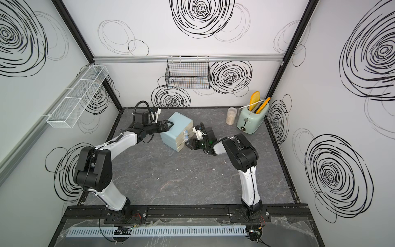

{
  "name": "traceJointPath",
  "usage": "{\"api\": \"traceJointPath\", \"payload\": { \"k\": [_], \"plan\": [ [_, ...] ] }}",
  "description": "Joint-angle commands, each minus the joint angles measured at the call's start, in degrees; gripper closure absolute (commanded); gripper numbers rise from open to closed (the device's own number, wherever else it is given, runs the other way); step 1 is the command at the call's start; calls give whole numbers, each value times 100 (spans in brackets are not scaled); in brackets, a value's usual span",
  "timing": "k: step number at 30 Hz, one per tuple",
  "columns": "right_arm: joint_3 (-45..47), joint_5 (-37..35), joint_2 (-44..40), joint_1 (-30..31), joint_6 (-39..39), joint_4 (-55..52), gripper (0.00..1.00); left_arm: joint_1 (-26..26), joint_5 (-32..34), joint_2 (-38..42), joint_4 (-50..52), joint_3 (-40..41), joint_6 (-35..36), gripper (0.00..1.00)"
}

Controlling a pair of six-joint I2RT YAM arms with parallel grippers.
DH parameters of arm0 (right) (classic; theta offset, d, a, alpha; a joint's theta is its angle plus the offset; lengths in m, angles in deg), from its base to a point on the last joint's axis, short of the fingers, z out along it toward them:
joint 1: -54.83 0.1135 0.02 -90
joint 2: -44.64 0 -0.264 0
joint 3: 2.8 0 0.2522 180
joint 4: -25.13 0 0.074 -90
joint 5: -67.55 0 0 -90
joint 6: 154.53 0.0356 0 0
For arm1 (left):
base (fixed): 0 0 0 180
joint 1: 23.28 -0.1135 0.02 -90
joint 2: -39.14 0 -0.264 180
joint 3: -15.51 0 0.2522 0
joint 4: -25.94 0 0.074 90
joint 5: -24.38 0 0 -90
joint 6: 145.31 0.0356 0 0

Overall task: Place the cookies into the drawer by color
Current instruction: Close the drawer in the storage box.

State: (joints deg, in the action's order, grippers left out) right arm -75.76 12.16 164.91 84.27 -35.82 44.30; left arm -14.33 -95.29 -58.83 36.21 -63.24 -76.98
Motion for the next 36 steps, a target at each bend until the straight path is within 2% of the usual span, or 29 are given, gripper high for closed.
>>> {"api": "traceJointPath", "payload": {
  "k": [1, 5, 12, 20, 24, 29, 36],
  "plan": [
    [206, -269, -420, -15, -237, -266, 35, -10, 128, 357, 140, -75, -15, 13],
    [545, -501, -809, -60, -519, -451, 26, -42, 419, 620, 244, -75, 54, 7],
    [1238, -1114, -1807, -84, -970, -717, 20, -105, 1313, 1362, 458, 177, 179, 3],
    [2030, -2467, -3301, -93, -1298, -994, 19, -142, 2844, 2598, 80, 1247, 84, 3],
    [2263, -3217, -3887, -120, -1419, -1104, 17, -140, 3434, 2974, -56, 1663, 97, 3],
    [2598, -3951, -4592, -272, -1516, -990, 11, -139, 3899, 3317, -214, 2071, 179, 3],
    [3022, -4422, -5333, -702, -1763, -862, 4, -130, 4313, 3735, -921, 2852, 504, 3]
  ]
}}
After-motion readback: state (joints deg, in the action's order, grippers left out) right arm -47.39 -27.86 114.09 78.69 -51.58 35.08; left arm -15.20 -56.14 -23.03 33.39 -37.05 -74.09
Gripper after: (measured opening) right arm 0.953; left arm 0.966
